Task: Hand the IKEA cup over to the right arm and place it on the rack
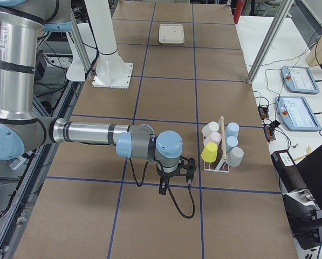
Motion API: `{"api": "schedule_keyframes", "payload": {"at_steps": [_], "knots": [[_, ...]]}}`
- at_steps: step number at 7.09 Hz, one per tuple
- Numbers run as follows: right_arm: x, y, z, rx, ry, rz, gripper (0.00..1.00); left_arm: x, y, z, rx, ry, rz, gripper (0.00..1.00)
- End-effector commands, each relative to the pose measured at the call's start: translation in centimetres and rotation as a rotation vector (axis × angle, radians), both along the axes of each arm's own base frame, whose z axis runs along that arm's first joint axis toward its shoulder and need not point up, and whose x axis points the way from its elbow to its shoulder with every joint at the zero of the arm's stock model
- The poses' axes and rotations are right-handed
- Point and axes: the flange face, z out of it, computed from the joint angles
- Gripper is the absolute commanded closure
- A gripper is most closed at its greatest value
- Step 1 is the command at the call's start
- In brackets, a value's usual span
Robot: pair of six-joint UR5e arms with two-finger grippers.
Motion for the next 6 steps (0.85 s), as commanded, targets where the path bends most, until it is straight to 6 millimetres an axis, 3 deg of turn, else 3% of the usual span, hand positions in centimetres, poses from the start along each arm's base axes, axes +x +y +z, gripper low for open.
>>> {"api": "schedule_keyframes", "payload": {"at_steps": [1, 2, 6], "knots": [[0.0, -0.2, -0.4, 0.006, 0.003, 0.0, 0.0, 0.0, -0.8, -2.2, 0.049, 0.0, 0.0, 0.0], [0.0, -0.3, -0.6, 0.011, 0.003, 0.0, 0.0, 0.2, -1.0, -4.2, 0.086, 0.022, 0.0, 0.0], [0.1, 0.1, -0.5, 0.008, 0.006, 0.0, 0.0, 0.5, -0.9, -4.5, 0.122, 0.04, 0.012, 0.0]]}}
